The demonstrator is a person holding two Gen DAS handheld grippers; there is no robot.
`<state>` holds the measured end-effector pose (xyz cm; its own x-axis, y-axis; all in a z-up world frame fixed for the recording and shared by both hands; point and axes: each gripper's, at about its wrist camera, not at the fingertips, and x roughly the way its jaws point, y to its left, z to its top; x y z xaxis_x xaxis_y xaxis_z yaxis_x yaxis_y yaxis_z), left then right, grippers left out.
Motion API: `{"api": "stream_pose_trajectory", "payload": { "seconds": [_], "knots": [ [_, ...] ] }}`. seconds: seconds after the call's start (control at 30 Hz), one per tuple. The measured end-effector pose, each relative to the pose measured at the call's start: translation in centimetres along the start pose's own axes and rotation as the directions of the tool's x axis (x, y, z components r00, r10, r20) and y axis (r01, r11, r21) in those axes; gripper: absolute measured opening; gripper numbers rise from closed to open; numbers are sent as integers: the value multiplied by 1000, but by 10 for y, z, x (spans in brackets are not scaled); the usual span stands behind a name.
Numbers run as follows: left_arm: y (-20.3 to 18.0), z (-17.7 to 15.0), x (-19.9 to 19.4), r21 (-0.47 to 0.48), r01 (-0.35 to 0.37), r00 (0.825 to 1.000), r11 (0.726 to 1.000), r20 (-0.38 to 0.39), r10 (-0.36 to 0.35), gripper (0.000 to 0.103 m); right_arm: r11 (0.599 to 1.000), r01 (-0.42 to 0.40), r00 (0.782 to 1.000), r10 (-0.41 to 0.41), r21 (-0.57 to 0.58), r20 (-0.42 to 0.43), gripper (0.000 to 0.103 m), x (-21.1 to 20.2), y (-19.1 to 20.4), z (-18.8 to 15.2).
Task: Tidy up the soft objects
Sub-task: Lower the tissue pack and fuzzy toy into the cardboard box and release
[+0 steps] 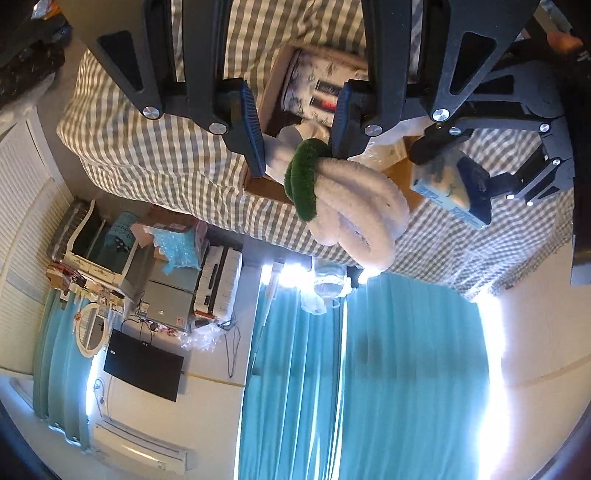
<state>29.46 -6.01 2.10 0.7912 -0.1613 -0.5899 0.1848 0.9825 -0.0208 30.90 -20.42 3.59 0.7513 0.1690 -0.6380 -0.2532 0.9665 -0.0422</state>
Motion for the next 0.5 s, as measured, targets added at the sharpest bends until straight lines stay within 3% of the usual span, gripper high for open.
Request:
{"api": "stream_pose_trajectory", "payload": {
  "seconds": [0.2, 0.3, 0.5],
  "knots": [
    [3, 4, 47, 14, 22, 999, 1000, -42, -21, 74, 999, -31, 998, 32, 15, -51, 34, 52, -8, 6],
    [4, 5, 57, 5, 79, 996, 997, -30, -79, 88, 999, -34, 997, 36, 20, -69, 34, 71, -12, 9],
    [1, 6, 60, 35, 13, 1000, 999, 6, -14, 90, 998, -37, 995, 42, 46, -93, 41, 89, -20, 15]
  ]
}}
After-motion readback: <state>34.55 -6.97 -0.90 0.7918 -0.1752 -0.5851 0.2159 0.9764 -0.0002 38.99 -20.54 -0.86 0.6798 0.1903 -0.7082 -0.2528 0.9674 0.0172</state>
